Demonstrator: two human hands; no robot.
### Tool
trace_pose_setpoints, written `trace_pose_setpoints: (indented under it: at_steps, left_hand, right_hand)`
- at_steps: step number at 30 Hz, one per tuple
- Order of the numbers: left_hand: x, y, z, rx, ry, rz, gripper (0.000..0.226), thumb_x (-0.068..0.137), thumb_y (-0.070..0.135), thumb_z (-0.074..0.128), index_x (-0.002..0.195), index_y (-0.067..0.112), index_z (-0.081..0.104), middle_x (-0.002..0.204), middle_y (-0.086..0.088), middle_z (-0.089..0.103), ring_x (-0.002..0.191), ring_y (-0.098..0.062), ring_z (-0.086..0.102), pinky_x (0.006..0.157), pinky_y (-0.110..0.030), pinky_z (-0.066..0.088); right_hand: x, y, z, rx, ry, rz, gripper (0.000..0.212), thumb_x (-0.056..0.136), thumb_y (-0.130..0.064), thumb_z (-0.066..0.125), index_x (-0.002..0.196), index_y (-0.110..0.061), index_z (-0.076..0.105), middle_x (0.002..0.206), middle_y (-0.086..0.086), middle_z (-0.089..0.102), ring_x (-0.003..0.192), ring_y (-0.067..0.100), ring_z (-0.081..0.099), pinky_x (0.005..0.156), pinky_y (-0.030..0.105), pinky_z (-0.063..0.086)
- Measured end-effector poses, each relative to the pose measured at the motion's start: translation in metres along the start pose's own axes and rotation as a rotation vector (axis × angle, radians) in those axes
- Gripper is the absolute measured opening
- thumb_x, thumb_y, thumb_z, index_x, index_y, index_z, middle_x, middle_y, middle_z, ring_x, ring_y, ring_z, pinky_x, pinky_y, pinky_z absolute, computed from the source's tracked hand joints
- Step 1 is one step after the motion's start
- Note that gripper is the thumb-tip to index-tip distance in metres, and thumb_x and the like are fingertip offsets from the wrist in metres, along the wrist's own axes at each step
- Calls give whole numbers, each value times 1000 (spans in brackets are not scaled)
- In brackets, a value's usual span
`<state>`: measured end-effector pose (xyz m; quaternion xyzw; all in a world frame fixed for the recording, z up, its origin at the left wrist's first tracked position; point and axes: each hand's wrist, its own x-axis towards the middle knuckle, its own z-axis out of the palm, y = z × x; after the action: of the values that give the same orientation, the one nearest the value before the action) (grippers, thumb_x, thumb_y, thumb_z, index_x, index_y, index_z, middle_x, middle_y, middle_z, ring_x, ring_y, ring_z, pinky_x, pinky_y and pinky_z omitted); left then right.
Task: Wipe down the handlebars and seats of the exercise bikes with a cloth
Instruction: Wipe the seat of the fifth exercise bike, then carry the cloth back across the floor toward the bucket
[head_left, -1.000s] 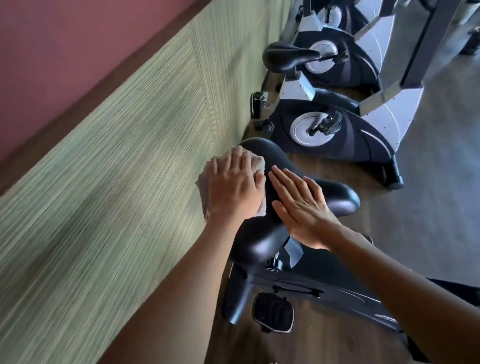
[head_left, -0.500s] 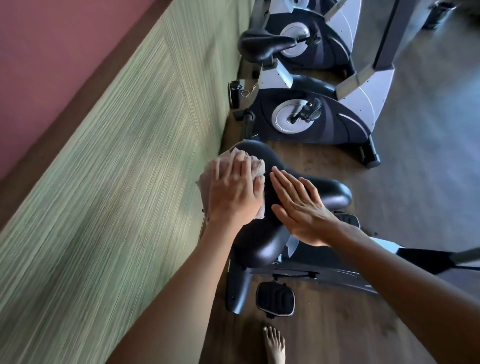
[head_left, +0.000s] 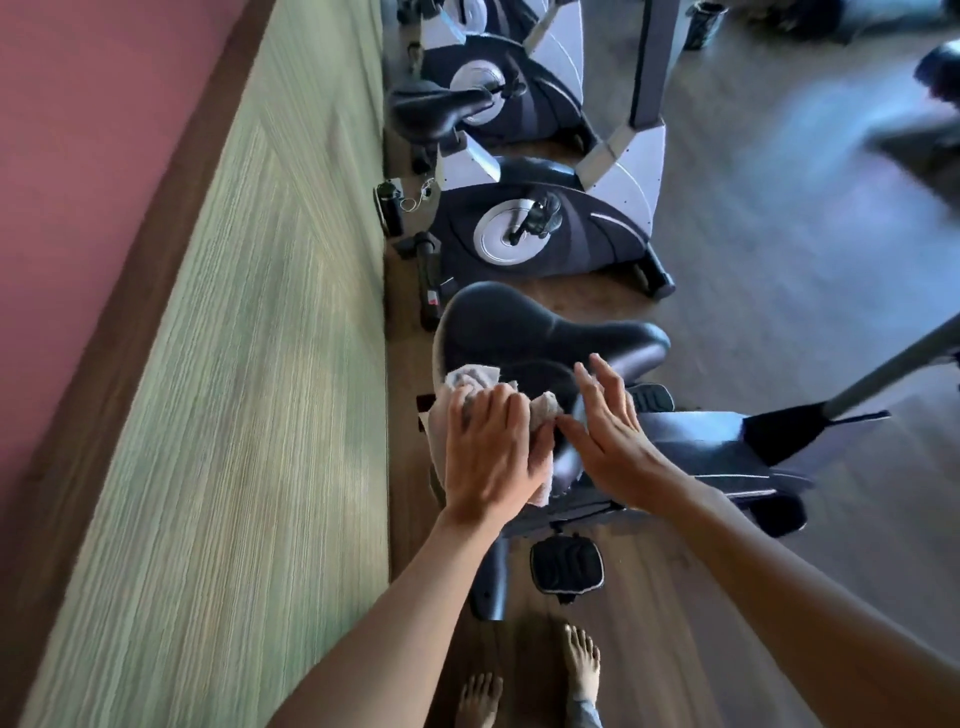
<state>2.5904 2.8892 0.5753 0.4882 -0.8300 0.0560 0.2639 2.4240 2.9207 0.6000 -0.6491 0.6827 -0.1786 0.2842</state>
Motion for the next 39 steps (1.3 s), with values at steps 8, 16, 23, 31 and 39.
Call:
trace_pose_setpoints:
  at_steps: [8,16,23,31,39]
  left_hand:
    - [11,16,-25,-64,-73,255,38,96,44,53,70,17,57,68,-4,61,67,-26,60,76,-43,46]
    - [27,96,-55,-288,-449,371,44,101,51,45,83,16,64,91,-7,75,87,-32,69,80,-39,46]
    - [22,206,-62,-380,-519,569,47,100,53,42,77,17,61,83,-9,72,85,-36,68,70,-37,40]
    - [5,392,-83,-509,-535,836,45,98,53,43,81,15,62,87,-12,72,88,-38,67,73,-38,46]
    - [-17,544,-76,-562,-493,884,51,92,60,38,89,20,69,88,-9,72,89,-38,67,74,-37,48]
  right_hand:
    - [-69,-27,-37,61,115,84,55,102,-27,49,154,-19,33,150,-5,14,140,20,29,121,36,24]
    - [-174,-13,-88,176,326,328,37,104,-15,54,141,-18,54,126,-1,61,100,13,62,94,29,48]
    - [-287,18,-118,236,523,486,24,104,-22,57,127,-26,63,104,-10,72,85,1,65,76,16,48]
    - [-419,85,-161,202,734,665,29,102,-19,59,131,-18,63,110,-2,72,91,11,68,88,25,53]
    - [-523,157,-221,166,893,804,28,102,-21,60,130,-18,63,109,-2,71,88,6,64,83,16,48]
